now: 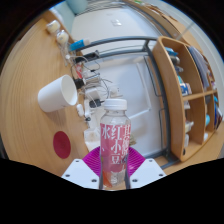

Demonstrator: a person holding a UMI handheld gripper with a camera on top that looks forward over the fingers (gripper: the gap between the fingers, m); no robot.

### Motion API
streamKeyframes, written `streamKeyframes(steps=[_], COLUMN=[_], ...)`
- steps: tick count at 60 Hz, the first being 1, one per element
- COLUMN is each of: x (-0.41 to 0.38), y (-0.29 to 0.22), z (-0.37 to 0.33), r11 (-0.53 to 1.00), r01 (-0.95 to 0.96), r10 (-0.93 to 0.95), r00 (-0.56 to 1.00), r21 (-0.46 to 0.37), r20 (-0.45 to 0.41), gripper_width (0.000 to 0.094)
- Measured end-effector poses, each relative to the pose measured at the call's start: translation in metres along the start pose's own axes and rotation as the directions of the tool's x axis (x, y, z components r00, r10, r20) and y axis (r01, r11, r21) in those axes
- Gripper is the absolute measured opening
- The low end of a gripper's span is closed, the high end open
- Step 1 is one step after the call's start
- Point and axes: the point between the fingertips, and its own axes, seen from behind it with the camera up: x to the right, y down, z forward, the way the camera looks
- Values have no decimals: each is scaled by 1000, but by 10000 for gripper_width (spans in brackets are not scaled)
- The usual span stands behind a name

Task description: Pour water

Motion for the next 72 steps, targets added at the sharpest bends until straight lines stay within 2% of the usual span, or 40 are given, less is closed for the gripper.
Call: streamKeyframes(steps=[10, 15, 34, 46, 52, 58, 65, 72], x=[8, 11, 1, -3, 3, 16, 14, 17], y=[-34, -47, -85, -88, -88, -84, -73, -64], z=[21, 28, 34, 36, 34, 28, 20, 21], r11=[917, 848, 594, 570, 655, 799, 967, 968], r01=[395, 526, 800, 817, 750, 592, 226, -216], r10=[-391, -520, -784, -801, -734, -578, -222, 211], r00=[918, 849, 599, 575, 660, 804, 974, 976], r21=[51, 61, 83, 80, 90, 104, 117, 129], r20=[-62, -93, -165, -166, -161, -139, -48, 53], gripper_width=[299, 300, 302, 299, 301, 301, 301, 302])
